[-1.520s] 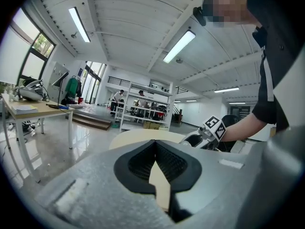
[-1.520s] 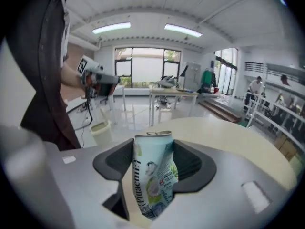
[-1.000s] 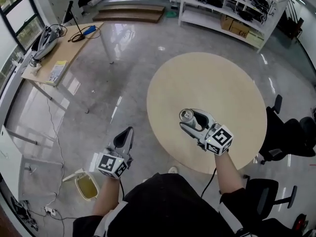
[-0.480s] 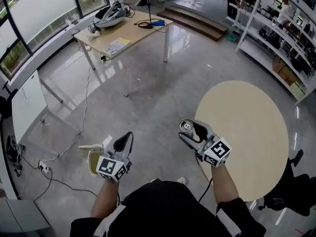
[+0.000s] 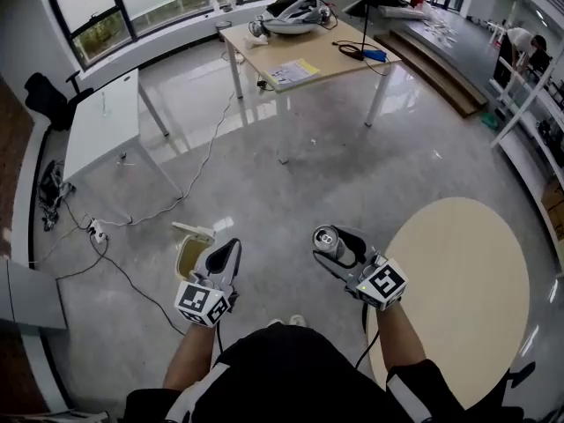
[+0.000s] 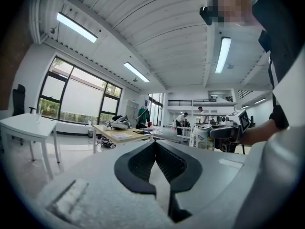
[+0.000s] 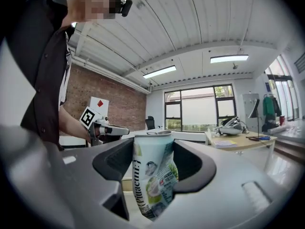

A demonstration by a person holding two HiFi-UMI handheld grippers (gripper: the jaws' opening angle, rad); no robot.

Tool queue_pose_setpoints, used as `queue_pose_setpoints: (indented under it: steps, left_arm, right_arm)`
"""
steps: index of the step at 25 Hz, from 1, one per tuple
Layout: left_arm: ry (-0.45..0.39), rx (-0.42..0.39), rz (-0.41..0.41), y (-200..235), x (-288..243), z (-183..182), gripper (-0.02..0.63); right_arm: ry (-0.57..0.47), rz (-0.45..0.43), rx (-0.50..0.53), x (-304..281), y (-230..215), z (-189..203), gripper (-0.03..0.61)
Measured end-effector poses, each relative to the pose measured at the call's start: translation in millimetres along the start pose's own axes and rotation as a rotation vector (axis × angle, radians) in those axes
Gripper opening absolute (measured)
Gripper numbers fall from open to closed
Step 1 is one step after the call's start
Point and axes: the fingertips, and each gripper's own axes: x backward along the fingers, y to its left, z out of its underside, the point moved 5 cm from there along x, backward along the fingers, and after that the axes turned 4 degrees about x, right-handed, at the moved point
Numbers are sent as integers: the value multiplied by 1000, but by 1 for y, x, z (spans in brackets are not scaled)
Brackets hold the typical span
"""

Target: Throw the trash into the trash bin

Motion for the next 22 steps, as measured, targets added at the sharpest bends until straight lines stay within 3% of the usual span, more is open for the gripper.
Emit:
queue_pose_setpoints:
  steps: [4,11,16,22]
  left_arm:
    - [3,-12,-151,15,28,0,5]
    - [-24,-17,-339,40,74,2,5]
    - [-28,-53,-418,73,125,6,5]
    - [-83,-51,-479,149,187,0,5]
  right_arm:
    - [-49,-109,-55,-35,-3,2,265]
    - [-51,-313,-95,-98,11,15,265]
    - [-40,-434,-102,-156,47,18,265]
    - [-84,-487,-57,-247,105,-8,265]
